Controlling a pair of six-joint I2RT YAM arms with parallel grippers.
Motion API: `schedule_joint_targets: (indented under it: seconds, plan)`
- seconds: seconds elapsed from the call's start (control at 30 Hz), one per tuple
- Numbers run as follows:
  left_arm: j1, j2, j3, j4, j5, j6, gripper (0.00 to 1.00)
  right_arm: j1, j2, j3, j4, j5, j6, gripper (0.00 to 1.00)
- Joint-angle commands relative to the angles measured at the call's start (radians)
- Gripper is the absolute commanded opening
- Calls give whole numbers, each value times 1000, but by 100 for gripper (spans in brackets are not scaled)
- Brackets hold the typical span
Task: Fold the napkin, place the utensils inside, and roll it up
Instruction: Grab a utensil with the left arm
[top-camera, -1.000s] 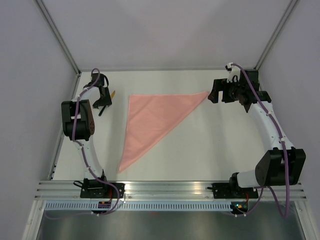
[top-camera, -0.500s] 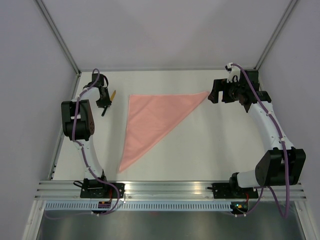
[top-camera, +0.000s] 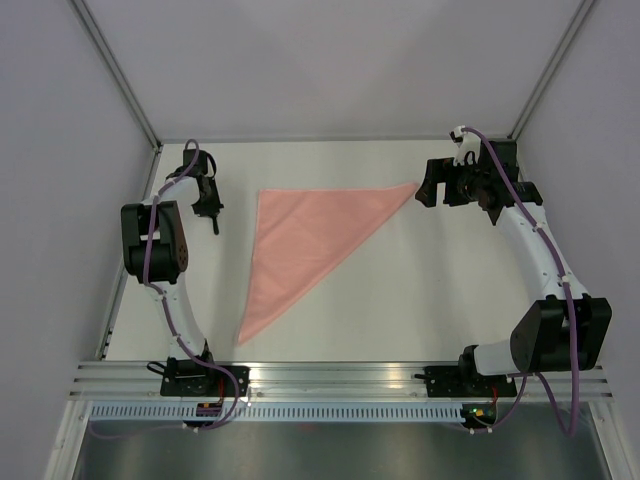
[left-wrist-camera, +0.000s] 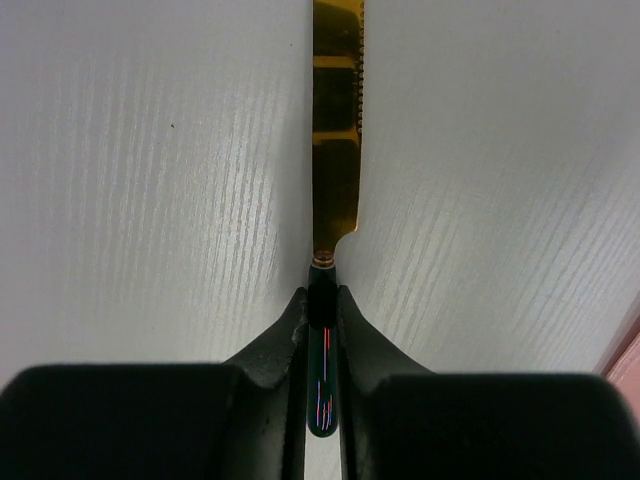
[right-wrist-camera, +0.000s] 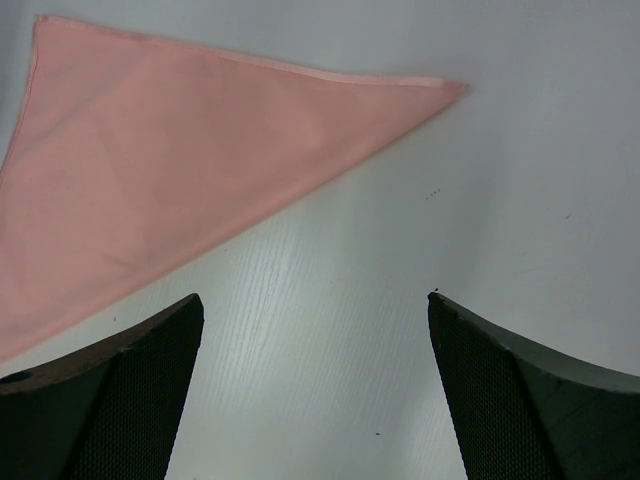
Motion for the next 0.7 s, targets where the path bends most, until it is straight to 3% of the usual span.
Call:
schedule_joint_targets:
  seconds: [0.0,0.07,0.67]
  plan:
    - [1,18,-50,-92,53,-25,7,5,-21,28,-14,-10,10,98]
    - [1,14,-53,-92,65,-26,2,5,-18,30,-14,-11,12,98]
    - [-2,-172,-44,-94,185,29,2,5,-12,30,-16,-16,13,98]
